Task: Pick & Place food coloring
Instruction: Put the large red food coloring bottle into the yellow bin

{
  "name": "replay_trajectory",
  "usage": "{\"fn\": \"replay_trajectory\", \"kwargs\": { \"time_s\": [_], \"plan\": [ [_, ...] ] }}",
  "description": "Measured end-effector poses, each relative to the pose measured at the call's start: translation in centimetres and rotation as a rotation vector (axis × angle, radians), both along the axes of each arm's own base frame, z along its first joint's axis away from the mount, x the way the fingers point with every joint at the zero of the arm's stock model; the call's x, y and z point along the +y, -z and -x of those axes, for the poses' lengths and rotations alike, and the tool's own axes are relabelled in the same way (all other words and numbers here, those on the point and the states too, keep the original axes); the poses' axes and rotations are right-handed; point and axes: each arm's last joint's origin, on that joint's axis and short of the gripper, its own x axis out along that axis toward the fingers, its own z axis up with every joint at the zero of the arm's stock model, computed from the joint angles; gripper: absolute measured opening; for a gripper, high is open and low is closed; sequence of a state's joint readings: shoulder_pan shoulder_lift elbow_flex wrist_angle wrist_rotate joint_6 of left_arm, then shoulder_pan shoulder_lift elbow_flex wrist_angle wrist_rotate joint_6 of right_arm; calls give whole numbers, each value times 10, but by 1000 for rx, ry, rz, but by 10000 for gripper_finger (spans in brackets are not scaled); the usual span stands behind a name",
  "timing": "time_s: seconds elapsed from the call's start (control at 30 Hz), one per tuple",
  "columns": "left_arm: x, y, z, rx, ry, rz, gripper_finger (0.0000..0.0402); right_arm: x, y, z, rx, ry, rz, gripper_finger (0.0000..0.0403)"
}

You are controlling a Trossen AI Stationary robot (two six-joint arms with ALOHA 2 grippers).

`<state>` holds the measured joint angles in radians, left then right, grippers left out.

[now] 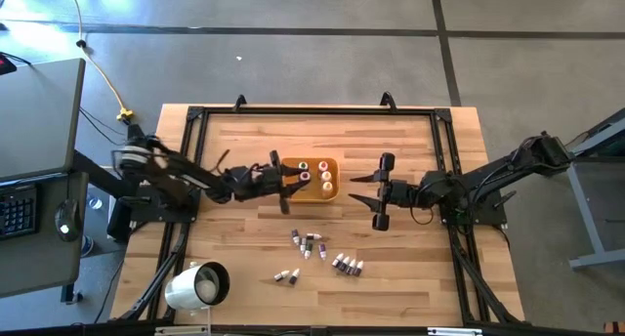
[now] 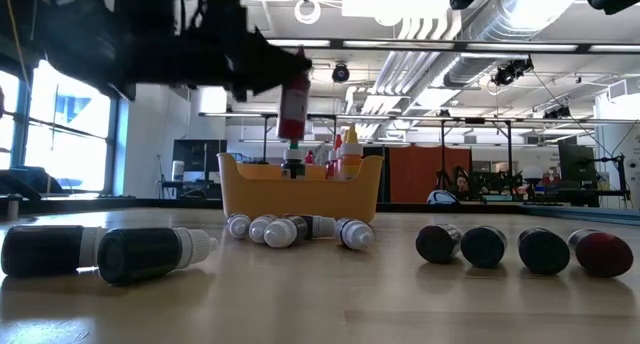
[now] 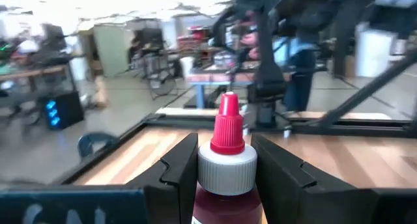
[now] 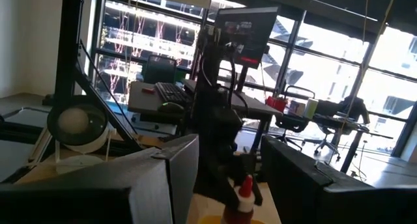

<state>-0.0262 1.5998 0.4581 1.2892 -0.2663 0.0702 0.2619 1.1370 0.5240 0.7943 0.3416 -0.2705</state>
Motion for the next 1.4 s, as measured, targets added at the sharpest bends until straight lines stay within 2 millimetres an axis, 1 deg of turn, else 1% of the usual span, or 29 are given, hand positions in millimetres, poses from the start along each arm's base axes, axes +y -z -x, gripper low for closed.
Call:
{"fn": "replay_trajectory", "kwargs": {
  "time_s": [0.1, 0.2, 0.27, 0.4, 0.53, 0.77, 0.93, 1.03, 1.4],
  "plan": [
    [2, 19, -13, 4, -78, 79, 122, 0, 1, 0, 6, 0, 2, 161],
    [4, 35, -25, -7, -147, 98, 122, 0, 1, 0, 12, 0, 3, 161],
    [4, 43, -32, -11, -163, 98, 122, 0, 1, 0, 12, 0, 3, 161],
    [5, 57, -46, -9, -214, 132, 122, 0, 2, 0, 23, 0, 6, 161],
    [6, 68, -50, 14, -265, 153, 122, 0, 4, -1, 45, -3, 13, 161],
    [7, 71, -50, 37, -281, 149, 122, 0, 5, -1, 52, -3, 15, 161],
    [6, 76, -50, 97, -284, 158, 122, 0, 5, -1, 51, -4, 14, 161],
    [6, 77, -51, 95, -260, 188, 122, 0, 5, -1, 51, -4, 14, 161],
    [6, 77, -51, 93, -252, 191, 122, 0, 5, -1, 48, -4, 14, 161]
  ]
}}
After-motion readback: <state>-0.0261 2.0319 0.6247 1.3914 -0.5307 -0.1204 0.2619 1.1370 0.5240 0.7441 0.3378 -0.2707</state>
